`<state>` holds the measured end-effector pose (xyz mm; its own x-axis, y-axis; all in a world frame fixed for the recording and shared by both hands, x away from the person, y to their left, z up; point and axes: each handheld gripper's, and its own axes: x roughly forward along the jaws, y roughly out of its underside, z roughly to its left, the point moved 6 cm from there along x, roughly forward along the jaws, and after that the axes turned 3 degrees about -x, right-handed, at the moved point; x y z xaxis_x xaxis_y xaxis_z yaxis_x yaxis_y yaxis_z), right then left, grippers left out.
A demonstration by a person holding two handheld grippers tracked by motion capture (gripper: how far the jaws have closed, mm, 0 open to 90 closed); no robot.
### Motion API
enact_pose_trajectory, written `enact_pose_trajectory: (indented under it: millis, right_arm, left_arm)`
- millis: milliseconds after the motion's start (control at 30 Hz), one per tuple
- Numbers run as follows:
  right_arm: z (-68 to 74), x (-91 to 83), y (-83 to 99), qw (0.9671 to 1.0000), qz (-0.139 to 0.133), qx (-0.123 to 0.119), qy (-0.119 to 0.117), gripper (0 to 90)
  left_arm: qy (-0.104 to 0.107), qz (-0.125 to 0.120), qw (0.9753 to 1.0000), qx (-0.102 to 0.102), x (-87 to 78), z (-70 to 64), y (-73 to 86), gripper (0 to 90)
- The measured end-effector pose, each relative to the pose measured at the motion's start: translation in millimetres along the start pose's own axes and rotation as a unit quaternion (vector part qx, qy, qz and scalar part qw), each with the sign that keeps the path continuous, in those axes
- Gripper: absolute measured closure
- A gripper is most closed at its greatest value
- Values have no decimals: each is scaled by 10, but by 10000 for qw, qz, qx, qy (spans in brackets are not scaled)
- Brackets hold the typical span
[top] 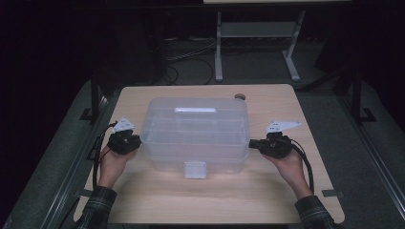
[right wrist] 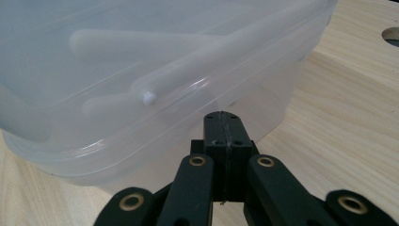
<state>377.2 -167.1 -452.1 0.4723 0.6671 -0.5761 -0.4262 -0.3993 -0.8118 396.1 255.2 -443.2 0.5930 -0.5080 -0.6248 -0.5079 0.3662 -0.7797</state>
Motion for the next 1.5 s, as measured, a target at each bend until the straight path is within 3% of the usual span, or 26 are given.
enact_pose_trajectory:
  millis: [400, 800, 1000, 1367, 1500]
  right_arm:
    - [26, -99, 73, 10000, -22, 18, -12, 900]
    - [44, -288, 207, 9999, -7, 111, -1, 900]
    - [59, -391, 277, 9999, 17, 151, 35, 900]
    - [73, -539, 384, 9998, -4, 173, 98, 900]
    - [103, -596, 424, 9998, 9, 169, 111, 900]
  left_arm:
    - [-38, 81, 9998, 154, 0, -124, -12, 900]
    - [100, 157, 9991, 392, -73, -389, -4, 900]
    - [244, 78, 9992, 311, -87, -488, 12, 900]
    - [359, 107, 9984, 427, -113, -660, 39, 900]
    - [427, 63, 9984, 362, -112, -711, 51, 900]
